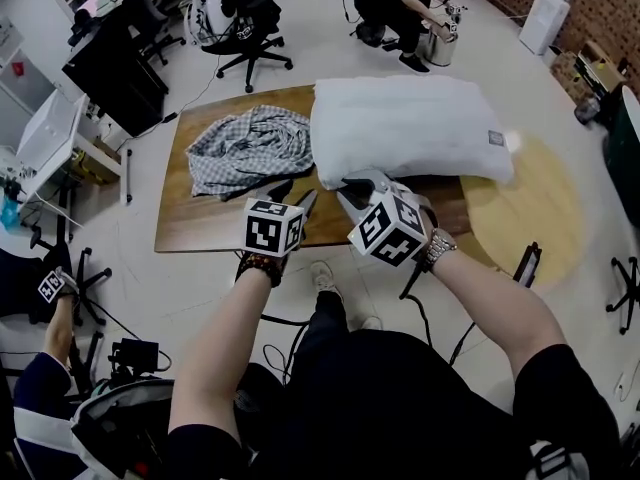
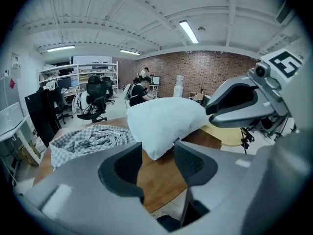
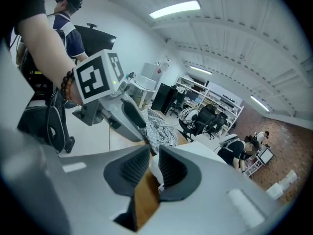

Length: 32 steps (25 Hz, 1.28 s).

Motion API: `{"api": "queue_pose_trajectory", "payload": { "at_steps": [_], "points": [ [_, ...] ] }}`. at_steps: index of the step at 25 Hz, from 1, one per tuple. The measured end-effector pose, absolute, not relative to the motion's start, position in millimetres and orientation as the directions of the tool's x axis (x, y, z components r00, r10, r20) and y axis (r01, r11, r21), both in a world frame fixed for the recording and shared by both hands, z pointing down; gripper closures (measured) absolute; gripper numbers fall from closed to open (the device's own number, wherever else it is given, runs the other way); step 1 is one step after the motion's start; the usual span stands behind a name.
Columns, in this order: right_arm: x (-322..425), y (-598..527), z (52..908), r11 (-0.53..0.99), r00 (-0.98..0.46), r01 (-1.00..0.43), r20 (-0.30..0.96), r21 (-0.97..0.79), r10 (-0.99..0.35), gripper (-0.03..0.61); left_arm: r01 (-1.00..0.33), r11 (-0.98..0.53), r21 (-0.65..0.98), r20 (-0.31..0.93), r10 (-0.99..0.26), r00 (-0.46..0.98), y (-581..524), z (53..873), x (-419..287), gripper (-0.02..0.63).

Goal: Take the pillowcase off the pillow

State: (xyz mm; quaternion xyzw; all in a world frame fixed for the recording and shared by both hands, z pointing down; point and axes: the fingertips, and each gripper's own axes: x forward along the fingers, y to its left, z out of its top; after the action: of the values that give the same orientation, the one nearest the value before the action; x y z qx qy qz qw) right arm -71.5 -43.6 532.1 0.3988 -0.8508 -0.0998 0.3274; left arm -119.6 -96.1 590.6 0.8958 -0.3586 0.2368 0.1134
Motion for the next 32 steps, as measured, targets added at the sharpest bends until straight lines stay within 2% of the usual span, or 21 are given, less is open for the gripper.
{"api": "queue_pose_trajectory", "payload": {
  "at_steps": [9,14,15,23,32],
  "points": [
    [-63.5,-27.7,530.7,0.599,-0.447,-0.698,0.415,0.392,-0.792,0.564,-0.65,-0.76,0.009,0.355,-0.605,0.712,-55.3,560.6,-96.8,0.465],
    [-57.5,-18.0,530.9,0.562,-0.438,-0.744,0.371,0.361,-0.818,0.577,-0.655,-0.755,-0.029,0.246,-0.64,0.728,-40.1,538.1,-93.8,0.602],
    [-57.1,-15.4,530.6,0.557,-0.44,-0.754,0.362,0.349,-0.822,0.577,-0.655,-0.755,-0.032,0.233,-0.643,0.73,-36.2,534.5,-92.7,0.609],
    [-53.9,2.2,514.7,0.519,-0.449,-0.799,0.273,0.305,-0.851,0.578,-0.648,-0.758,-0.076,0.155,-0.651,0.743,-7.8,508.8,-79.7,0.611],
    [-45.1,6.2,508.3,0.507,-0.449,-0.806,0.243,0.304,-0.86,0.578,-0.655,-0.75,-0.094,0.172,-0.66,0.731,-7.7,516.3,-73.6,0.611]
  ]
}}
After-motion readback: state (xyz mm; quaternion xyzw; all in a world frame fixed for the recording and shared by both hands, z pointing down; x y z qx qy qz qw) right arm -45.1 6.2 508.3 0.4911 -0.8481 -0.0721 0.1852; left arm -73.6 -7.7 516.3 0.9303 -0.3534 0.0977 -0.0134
